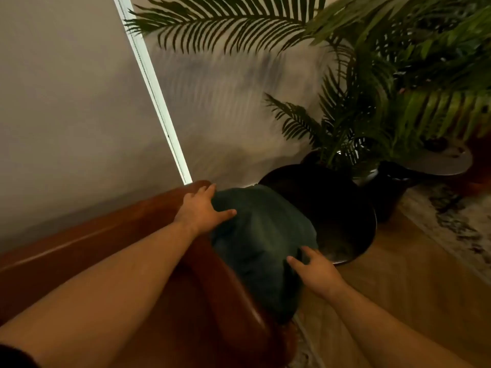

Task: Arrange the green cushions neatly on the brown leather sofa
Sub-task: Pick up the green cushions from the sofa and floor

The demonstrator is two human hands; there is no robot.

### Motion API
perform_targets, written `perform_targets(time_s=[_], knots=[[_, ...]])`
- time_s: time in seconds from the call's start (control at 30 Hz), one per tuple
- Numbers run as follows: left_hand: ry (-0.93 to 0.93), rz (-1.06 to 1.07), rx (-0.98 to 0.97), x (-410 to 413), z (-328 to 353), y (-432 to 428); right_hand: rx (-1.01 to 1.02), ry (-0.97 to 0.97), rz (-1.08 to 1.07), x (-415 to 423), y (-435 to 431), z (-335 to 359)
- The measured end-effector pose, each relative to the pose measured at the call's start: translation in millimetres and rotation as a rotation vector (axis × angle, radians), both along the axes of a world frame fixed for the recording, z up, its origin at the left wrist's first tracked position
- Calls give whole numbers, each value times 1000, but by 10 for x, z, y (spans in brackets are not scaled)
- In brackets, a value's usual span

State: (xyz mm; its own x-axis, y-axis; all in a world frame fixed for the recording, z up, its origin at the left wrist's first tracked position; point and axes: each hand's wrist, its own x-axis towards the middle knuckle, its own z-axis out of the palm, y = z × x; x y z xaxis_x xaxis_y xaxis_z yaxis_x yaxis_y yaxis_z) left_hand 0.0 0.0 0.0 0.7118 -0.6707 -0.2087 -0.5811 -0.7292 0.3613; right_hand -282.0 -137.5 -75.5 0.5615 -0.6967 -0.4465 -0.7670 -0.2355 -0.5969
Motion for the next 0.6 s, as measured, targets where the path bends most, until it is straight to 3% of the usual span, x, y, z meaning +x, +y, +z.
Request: perform_targets(time_s=[0.23,0.47,0.6], knots=[[-178,51,204,-51,-105,-3,140,-30,-85,121,-187,-244],[-60,69,346,-209,-178,137,286,-78,-260,150,-205,-467],[23,103,380,-313,-309,318,521,-207,-477,138,-174,-539]])
